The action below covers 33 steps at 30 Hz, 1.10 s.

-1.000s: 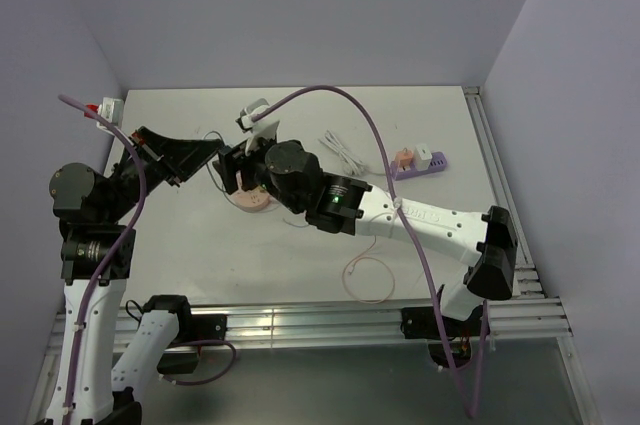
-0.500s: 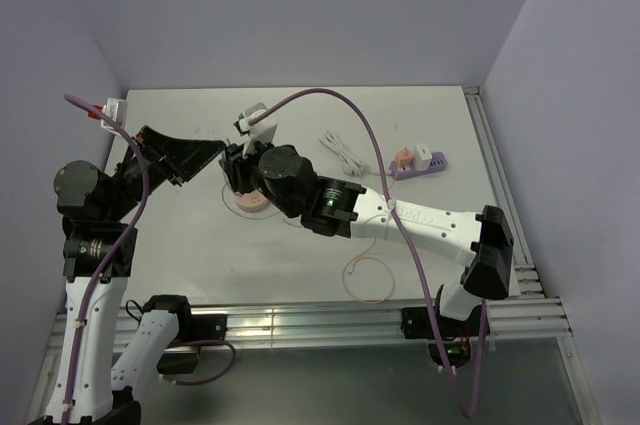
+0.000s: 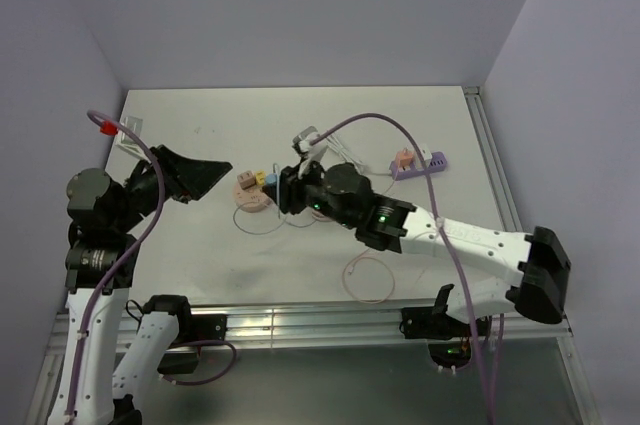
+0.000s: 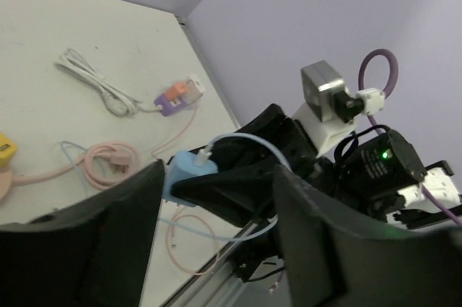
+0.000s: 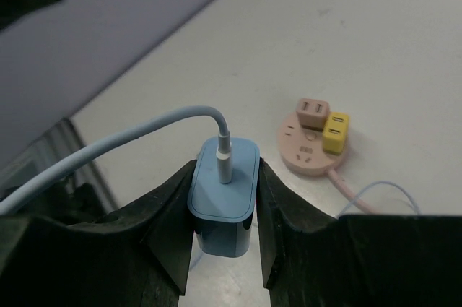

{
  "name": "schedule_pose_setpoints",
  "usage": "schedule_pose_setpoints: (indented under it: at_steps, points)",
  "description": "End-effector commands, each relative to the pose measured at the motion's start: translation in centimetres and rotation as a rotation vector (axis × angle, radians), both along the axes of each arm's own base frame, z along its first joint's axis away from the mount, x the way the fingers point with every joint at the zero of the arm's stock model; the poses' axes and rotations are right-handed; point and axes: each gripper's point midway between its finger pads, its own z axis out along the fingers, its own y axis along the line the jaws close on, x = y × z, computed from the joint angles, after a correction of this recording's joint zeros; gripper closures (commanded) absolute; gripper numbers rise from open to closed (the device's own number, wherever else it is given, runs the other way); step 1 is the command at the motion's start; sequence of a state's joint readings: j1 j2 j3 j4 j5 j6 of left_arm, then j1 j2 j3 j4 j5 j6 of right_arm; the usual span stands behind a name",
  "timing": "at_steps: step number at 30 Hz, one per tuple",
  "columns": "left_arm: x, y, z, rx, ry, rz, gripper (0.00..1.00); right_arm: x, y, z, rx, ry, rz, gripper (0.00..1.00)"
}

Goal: Insert the plug

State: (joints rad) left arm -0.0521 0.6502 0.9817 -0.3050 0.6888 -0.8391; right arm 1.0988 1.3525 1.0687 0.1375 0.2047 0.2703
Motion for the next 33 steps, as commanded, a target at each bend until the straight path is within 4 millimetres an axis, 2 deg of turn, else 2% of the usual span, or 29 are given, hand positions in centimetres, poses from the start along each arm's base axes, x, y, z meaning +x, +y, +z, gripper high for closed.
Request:
schedule_pose_setpoints:
  at_steps: [1, 3, 4, 6, 8, 10, 11, 12, 14, 18, 20, 22, 27, 33]
  points:
    - [-0.5, -0.6, -0.8, 0.031, -0.059, -0.064, 0.39, -4.7, -0.8, 8.4, 0.294, -0.103, 0.29, 1.0]
    - [-1.1, -1.3, -1.6, 0.019, -0.066, -0.128, 0.51, -5.5, -1.7, 9.0, 0.319, -0.113, 0.339, 1.0]
    - [-2.0, -1.9, -0.9, 0.007, -0.113, -0.191, 0.53, -6.5, -2.3, 9.5, 0.337, -0.127, 0.395, 1.0]
    - [-2.9, -2.3, -1.3, -0.008, -0.137, -0.245, 0.56, -7.2, -2.9, 10.0, 0.356, -0.143, 0.439, 1.0]
    - [-4.2, -2.8, -0.5, -0.029, -0.195, -0.316, 0.56, -8.0, -3.5, 10.7, 0.394, -0.165, 0.477, 1.0]
    - [-4.9, -3.1, -0.6, -0.051, -0.191, -0.357, 0.49, -8.3, -3.8, 11.5, 0.444, -0.168, 0.492, 1.0]
    - [-5.3, -3.2, 0.1, -0.053, -0.236, -0.368, 0.45, -8.4, -4.0, 11.8, 0.462, -0.17, 0.5, 1.0]
    - [-5.3, -3.2, 0.1, -0.06, -0.237, -0.369, 0.36, -8.4, -3.9, 12.0, 0.486, -0.148, 0.506, 1.0]
    - [-5.9, -3.3, 0.7, -0.071, -0.272, -0.375, 0.23, -8.5, -4.0, 13.3, 0.54, -0.159, 0.511, 1.0]
    - [-6.7, -3.5, 1.9, -0.092, -0.325, -0.381, 0.14, -7.8, -3.8, 14.6, 0.676, -0.081, 0.481, 1.0]
    - [-6.7, -3.6, 2.0, -0.096, -0.327, -0.376, 0.14, -7.8, -3.8, 15.6, 0.738, -0.078, 0.488, 1.0]
    - [-6.5, -3.7, 2.0, -0.114, -0.321, -0.378, 0.18, -7.8, -3.4, 16.4, 0.793, -0.053, 0.513, 1.0]
    - [-6.6, -4.1, 1.8, -0.162, -0.304, -0.403, 0.26, -7.7, -2.5, 17.3, 0.834, -0.027, 0.535, 1.0]
    - [-6.5, -4.5, 2.1, -0.173, -0.312, -0.41, 0.33, -7.3, -2.4, 18.4, 0.871, -0.014, 0.515, 1.0]
